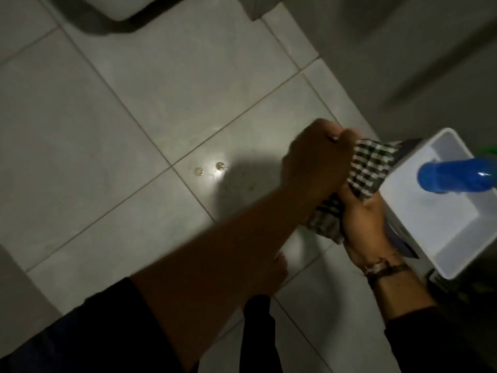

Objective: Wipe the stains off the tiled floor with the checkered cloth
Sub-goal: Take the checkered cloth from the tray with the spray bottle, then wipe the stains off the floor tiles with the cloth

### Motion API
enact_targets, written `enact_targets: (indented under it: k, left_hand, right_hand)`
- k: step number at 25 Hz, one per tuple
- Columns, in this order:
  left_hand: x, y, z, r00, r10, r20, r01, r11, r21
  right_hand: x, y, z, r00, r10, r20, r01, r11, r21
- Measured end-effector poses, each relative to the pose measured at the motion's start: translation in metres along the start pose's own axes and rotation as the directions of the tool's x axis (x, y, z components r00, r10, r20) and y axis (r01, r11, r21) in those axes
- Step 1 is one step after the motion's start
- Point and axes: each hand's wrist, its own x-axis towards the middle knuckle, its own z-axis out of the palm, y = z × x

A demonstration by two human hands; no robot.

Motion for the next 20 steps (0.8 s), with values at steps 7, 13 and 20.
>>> enact_targets:
  k: [7,13,20]
  left_hand:
    - [0.033,-0.307,-0.136,0.967,-0.024,-0.252,0.178,0.773,0.609]
    - [0.084,-0.481,-0.164,0.927,0.094,-0.364,0.235,0.609,0.757]
    - [0.101,-0.591,-0.166,0.852,0.288,-0.437,0.208,0.580,0.788]
  right_hand:
    - [0.096,0.095,0.108,1.000,0.018,-0.025,-0.023,0.978,-0.208]
    - [0.185,0.191,0.145,0.964,-0.266,-0.010,0.130,0.503,-0.855]
    - [0.212,0.294,0.198,0.888,-0.252,0.385,0.404,0.025,-0.914]
